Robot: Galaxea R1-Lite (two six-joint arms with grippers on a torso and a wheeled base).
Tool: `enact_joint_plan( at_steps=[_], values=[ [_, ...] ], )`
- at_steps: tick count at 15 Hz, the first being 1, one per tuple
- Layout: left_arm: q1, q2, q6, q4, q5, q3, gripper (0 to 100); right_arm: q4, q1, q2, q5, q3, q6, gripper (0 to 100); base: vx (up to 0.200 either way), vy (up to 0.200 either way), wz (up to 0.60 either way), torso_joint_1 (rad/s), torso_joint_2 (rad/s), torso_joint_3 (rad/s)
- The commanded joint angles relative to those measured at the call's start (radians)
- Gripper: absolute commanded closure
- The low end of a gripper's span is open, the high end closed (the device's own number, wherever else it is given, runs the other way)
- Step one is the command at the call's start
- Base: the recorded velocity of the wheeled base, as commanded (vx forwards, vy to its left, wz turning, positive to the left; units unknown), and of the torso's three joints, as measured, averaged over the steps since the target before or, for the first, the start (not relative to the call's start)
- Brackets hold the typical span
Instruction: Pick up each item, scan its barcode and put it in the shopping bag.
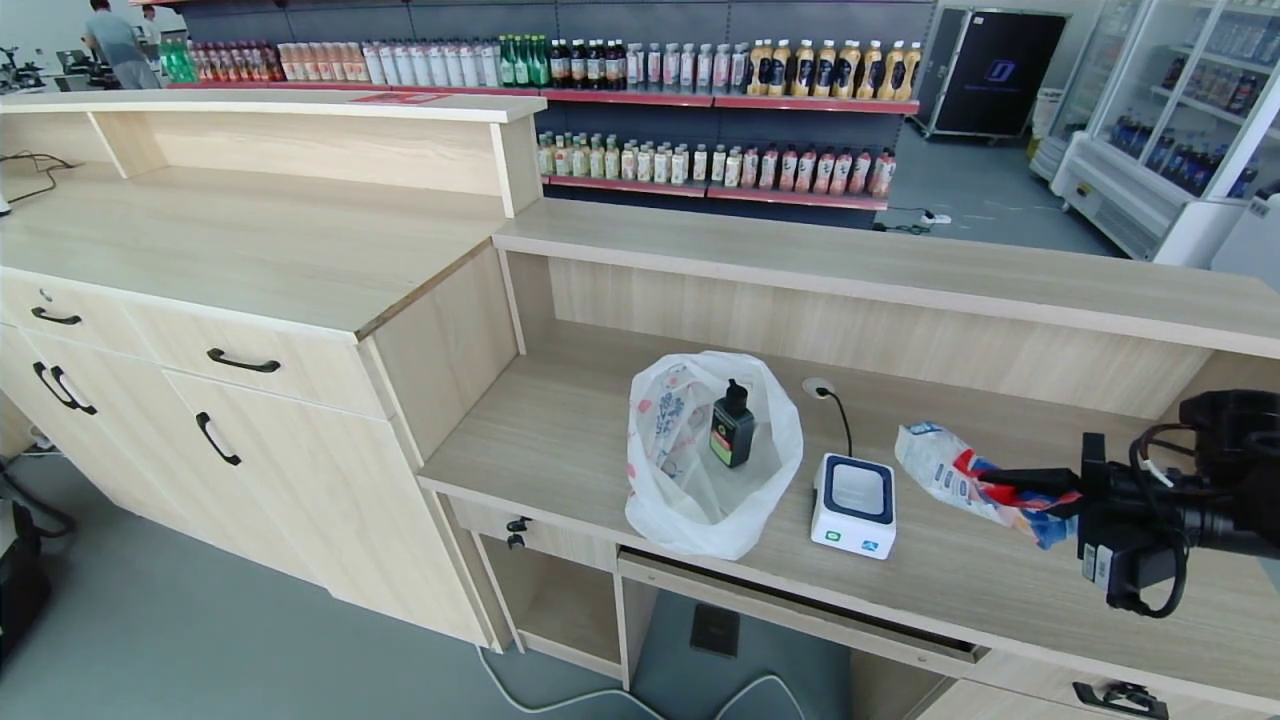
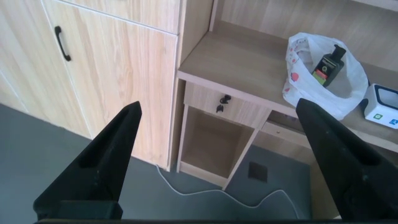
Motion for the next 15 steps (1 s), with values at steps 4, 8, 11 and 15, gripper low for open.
enact_joint_plan(
  at_steps=[4, 8, 11, 15],
  values=[
    [0.001, 0.0, -0.001, 0.0, 0.0, 0.0, 0, 0.03, 0.009, 0.033, 0.001, -0.032, -0.079, 100, 0.0, 0.0, 0.0, 0.0, 0.0, 0.0],
    [0.001, 0.0, -0.001, 0.0, 0.0, 0.0, 0, 0.03, 0.01, 0.053, 0.001, -0.063, -0.115, 100, 0.0, 0.0, 0.0, 0.0, 0.0, 0.0],
    [0.001, 0.0, -0.001, 0.0, 0.0, 0.0, 0, 0.03, 0.053, 0.09, 0.001, -0.093, -0.114, 100, 0.0, 0.0, 0.0, 0.0, 0.0, 0.0],
    [0.001, 0.0, -0.001, 0.0, 0.0, 0.0, 0, 0.03, 0.092, 0.13, 0.001, -0.13, -0.112, 100, 0.0, 0.0, 0.0, 0.0, 0.0, 0.0]
  ],
)
